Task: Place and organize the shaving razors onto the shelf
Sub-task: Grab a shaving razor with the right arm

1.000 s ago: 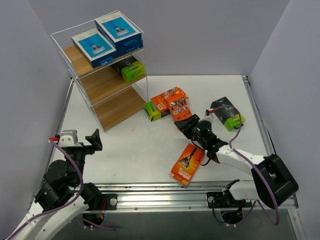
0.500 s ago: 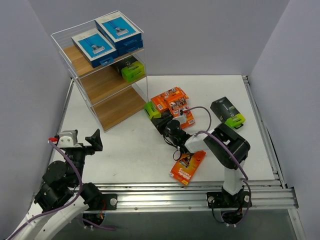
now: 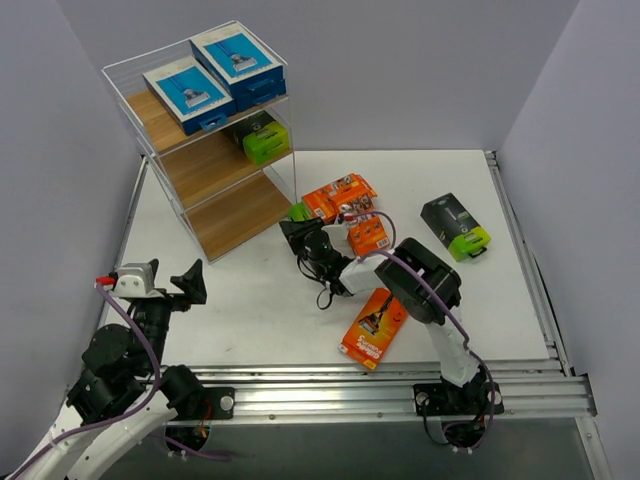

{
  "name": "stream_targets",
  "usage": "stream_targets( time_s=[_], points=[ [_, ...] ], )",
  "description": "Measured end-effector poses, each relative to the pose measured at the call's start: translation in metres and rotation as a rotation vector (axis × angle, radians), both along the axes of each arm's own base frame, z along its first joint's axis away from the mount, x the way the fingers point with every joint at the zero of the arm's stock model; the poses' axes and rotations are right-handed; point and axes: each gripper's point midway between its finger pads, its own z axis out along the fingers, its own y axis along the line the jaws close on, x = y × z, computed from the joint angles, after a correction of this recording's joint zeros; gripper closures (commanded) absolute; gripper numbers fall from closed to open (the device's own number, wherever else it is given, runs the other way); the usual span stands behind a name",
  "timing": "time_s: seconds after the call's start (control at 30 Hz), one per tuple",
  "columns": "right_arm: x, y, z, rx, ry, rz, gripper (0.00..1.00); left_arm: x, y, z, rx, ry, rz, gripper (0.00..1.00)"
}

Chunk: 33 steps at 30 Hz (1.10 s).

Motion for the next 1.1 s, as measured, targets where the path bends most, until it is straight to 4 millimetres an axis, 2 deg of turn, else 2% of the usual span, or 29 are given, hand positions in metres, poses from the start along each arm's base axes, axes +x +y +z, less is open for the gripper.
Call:
stream_targets(
  time_s=[0.23, 0.4, 0.97, 1.1],
  points=[
    [0.005, 0.012, -0.021, -0.002, 0.071, -0.053, 0.72, -0.002, 0.000, 0.002, -0.011, -0.011, -0.010, 0.04],
    [0.003, 0.007, -0.039, -0.021, 0.122, -0.108, 0.71, -0.003, -0.002, 0.003, -0.014, -0.013, -0.023, 0.04],
    [0.018, -0.023, -0.037, -0.016, 0.095, -0.299, 0.73, -0.008, -0.002, 0.006, -0.033, -0.030, -0.045, 0.04],
    [0.023, -0.030, -0.043, -0.022, 0.101, -0.318, 0.73, -0.008, -0.002, 0.007, -0.036, -0.033, -0.045, 0.04]
  ],
)
